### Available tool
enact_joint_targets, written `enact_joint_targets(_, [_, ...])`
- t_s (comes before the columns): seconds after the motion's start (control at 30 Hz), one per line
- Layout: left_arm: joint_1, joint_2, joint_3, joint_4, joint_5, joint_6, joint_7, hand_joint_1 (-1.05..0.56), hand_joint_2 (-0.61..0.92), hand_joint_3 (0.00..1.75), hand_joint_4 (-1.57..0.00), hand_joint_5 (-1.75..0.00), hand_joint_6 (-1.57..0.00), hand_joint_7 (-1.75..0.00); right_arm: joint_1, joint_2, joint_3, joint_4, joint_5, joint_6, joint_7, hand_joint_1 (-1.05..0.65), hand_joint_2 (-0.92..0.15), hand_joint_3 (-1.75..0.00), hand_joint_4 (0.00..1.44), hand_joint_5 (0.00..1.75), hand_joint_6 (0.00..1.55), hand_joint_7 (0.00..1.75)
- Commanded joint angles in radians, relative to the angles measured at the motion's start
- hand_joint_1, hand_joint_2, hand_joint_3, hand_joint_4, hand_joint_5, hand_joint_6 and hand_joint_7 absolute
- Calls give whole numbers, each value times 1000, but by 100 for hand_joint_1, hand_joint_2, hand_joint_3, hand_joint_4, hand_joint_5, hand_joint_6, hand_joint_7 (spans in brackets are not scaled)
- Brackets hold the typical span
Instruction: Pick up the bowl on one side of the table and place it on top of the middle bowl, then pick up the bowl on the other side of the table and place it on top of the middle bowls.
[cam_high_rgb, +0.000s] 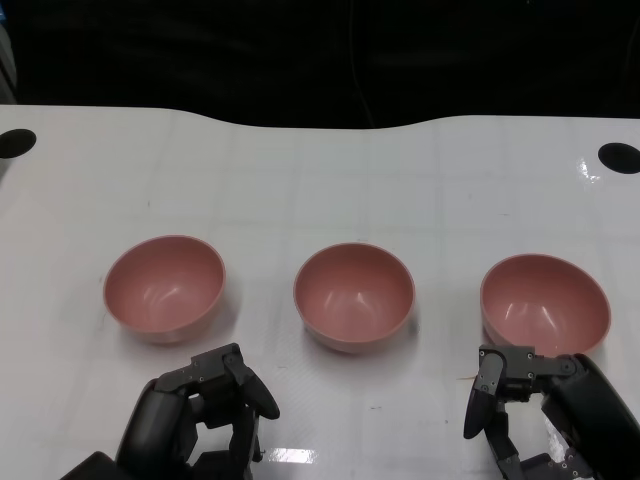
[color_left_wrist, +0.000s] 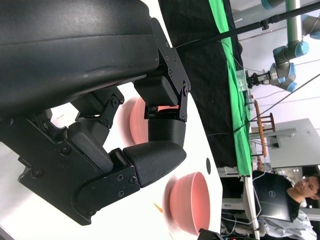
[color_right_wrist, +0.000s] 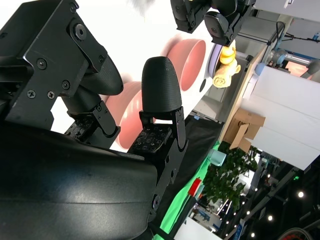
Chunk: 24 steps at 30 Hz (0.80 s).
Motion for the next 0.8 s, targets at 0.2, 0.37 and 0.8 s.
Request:
enact_joint_targets(0.2, [6, 16, 8, -5, 10, -5, 14, -63, 44, 130, -90, -169, -91, -144, -3, -14, -10, 4, 4, -6, -1, 6, -13, -172, 97, 174, 89, 142])
enact_joint_targets(0.37, [11, 12, 6, -16, 4, 15, 13, -64, 41, 133, -90, -169, -91, -145, 1, -15, -11, -7, 0, 3, -4, 6, -12, -173, 96, 173, 89, 142])
enact_joint_targets(0.8, [-4, 20, 10, 17, -17, -12, -8, -66, 42, 129, -90, -168, -92, -144, -4, -13, -10, 5, 7, -7, 0, 8, -14, -170, 96, 172, 89, 141])
